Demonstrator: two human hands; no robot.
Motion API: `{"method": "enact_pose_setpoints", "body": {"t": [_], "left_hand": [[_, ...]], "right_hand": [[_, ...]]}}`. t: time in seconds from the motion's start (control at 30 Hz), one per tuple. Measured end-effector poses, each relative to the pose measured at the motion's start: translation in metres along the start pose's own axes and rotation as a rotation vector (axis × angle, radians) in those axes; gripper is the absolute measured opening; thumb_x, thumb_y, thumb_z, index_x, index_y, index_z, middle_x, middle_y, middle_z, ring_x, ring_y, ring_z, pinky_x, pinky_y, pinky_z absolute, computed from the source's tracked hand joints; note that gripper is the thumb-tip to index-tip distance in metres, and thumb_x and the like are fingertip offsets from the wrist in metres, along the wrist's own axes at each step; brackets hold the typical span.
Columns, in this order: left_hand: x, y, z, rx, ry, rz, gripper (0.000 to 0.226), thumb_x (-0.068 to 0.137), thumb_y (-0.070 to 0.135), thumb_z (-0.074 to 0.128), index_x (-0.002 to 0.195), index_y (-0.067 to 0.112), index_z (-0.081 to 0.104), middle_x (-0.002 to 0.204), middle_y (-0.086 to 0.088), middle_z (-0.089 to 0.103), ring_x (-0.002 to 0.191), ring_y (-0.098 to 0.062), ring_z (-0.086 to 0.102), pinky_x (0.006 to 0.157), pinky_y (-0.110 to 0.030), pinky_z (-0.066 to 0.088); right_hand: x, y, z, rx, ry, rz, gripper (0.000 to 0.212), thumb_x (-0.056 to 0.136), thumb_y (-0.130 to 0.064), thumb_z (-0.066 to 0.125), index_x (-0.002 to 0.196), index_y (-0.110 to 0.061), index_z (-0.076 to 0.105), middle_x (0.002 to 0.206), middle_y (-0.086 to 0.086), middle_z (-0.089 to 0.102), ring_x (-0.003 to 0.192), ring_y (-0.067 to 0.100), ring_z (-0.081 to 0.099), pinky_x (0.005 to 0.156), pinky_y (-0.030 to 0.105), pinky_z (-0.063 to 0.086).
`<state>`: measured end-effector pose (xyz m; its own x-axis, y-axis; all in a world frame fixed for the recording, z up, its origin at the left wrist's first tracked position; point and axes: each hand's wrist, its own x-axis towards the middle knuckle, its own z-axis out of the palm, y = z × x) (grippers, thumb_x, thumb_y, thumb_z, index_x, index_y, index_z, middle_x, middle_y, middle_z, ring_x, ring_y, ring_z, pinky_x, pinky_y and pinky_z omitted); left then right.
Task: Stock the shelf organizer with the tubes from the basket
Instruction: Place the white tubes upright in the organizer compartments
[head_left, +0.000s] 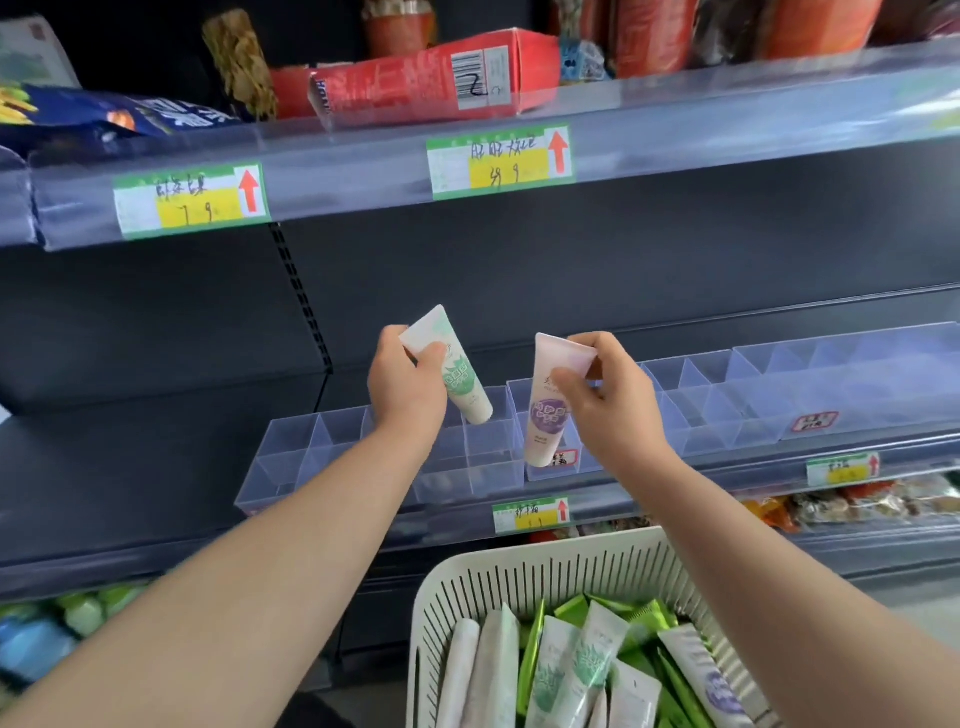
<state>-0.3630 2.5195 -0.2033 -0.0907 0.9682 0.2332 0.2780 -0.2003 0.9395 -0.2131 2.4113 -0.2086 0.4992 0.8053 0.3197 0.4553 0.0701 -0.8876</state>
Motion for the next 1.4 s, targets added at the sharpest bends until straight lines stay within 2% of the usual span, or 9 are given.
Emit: {"method": "enact_pose_setpoints", "body": {"t": [0.23, 0.4, 0.5, 0.63, 0.83, 0.97, 1.13, 1.3, 1.4], "left_hand": [[0.026, 0.002, 0.034, 0.253, -0.200, 0.028, 0.013, 0.091, 0.013, 0.058, 0.102, 0.020, 0.054, 0.095, 0.002, 0.057, 0.090, -0.023, 0.060, 0.076, -0.042, 0.057], [0.031, -0.015, 0.048, 0.375, -0.317, 0.012, 0.014, 0.090, 0.010, 0.056, 0.100, 0.019, 0.057, 0.102, -0.004, 0.064, 0.087, -0.023, 0.061, 0.067, -0.036, 0.054], [0.031, -0.019, 0.047, 0.374, -0.313, 0.015, 0.022, 0.092, 0.007, 0.052, 0.110, 0.019, 0.056, 0.110, -0.004, 0.063, 0.093, -0.022, 0.060, 0.059, -0.028, 0.049], [0.028, -0.019, 0.031, 0.319, -0.260, 0.079, 0.040, 0.093, 0.006, 0.054, 0.131, 0.016, 0.047, 0.131, -0.003, 0.055, 0.114, -0.021, 0.055, 0.092, -0.033, 0.047], [0.015, -0.030, -0.021, 0.883, -0.309, 0.435, 0.040, 0.098, 0.033, 0.051, 0.136, 0.023, 0.046, 0.144, 0.000, 0.041, 0.131, -0.024, 0.035, 0.101, -0.041, 0.036], [0.012, -0.036, -0.043, 1.042, -0.385, 0.484, 0.046, 0.098, 0.038, 0.050, 0.142, 0.026, 0.042, 0.153, 0.000, 0.030, 0.143, -0.022, 0.018, 0.113, -0.045, 0.022], [0.002, -0.033, -0.049, 1.030, -0.434, 0.540, 0.047, 0.098, 0.038, 0.048, 0.143, 0.026, 0.040, 0.155, 0.000, 0.027, 0.145, -0.022, 0.016, 0.115, -0.044, 0.020], [-0.017, -0.027, -0.047, 0.929, -0.469, 0.580, 0.046, 0.098, 0.034, 0.051, 0.142, 0.024, 0.043, 0.152, 0.001, 0.033, 0.141, -0.020, 0.023, 0.112, -0.043, 0.026], [-0.033, -0.026, -0.045, 0.788, -0.430, 0.545, 0.043, 0.097, 0.030, 0.054, 0.138, 0.020, 0.047, 0.147, 0.001, 0.040, 0.136, -0.021, 0.031, 0.107, -0.042, 0.034]], "right_hand": [[0.012, 0.013, -0.010, -0.043, -0.064, -0.042, 0.015, 0.093, -0.015, 0.057, 0.102, -0.025, 0.051, 0.099, -0.006, 0.062, 0.083, 0.000, 0.059, 0.057, 0.015, 0.044], [0.016, 0.013, -0.013, -0.040, -0.083, -0.057, 0.015, 0.092, -0.016, 0.059, 0.102, -0.025, 0.052, 0.095, -0.009, 0.062, 0.081, -0.001, 0.058, 0.060, 0.016, 0.045], [0.018, 0.009, -0.010, -0.057, -0.080, -0.081, 0.018, 0.091, -0.016, 0.060, 0.104, -0.026, 0.052, 0.093, -0.011, 0.061, 0.080, -0.001, 0.058, 0.062, 0.017, 0.046], [0.022, -0.003, 0.004, -0.066, -0.073, -0.112, 0.020, 0.093, -0.014, 0.058, 0.102, -0.029, 0.048, 0.090, -0.013, 0.059, 0.080, 0.004, 0.060, 0.065, 0.023, 0.053], [0.028, -0.009, 0.037, -0.217, -0.134, -0.180, 0.017, 0.093, -0.010, 0.052, 0.108, -0.019, 0.052, 0.097, -0.003, 0.060, 0.085, 0.018, 0.059, 0.070, 0.033, 0.051], [0.027, -0.002, 0.056, -0.358, -0.212, -0.172, 0.022, 0.091, -0.008, 0.050, 0.112, -0.014, 0.051, 0.105, 0.002, 0.059, 0.089, 0.023, 0.055, 0.072, 0.035, 0.047], [0.023, 0.008, 0.067, -0.550, -0.274, -0.170, 0.021, 0.095, -0.011, 0.045, 0.116, -0.013, 0.046, 0.116, 0.007, 0.057, 0.093, 0.027, 0.056, 0.072, 0.039, 0.049], [0.022, 0.011, 0.062, -0.628, -0.222, -0.230, 0.036, 0.095, -0.014, 0.051, 0.130, -0.012, 0.044, 0.127, 0.010, 0.050, 0.111, 0.029, 0.051, 0.084, 0.044, 0.049], [0.008, 0.012, 0.052, -0.537, -0.088, -0.363, 0.042, 0.090, -0.008, 0.056, 0.131, -0.009, 0.046, 0.132, 0.012, 0.046, 0.116, 0.028, 0.049, 0.088, 0.039, 0.048]]}}
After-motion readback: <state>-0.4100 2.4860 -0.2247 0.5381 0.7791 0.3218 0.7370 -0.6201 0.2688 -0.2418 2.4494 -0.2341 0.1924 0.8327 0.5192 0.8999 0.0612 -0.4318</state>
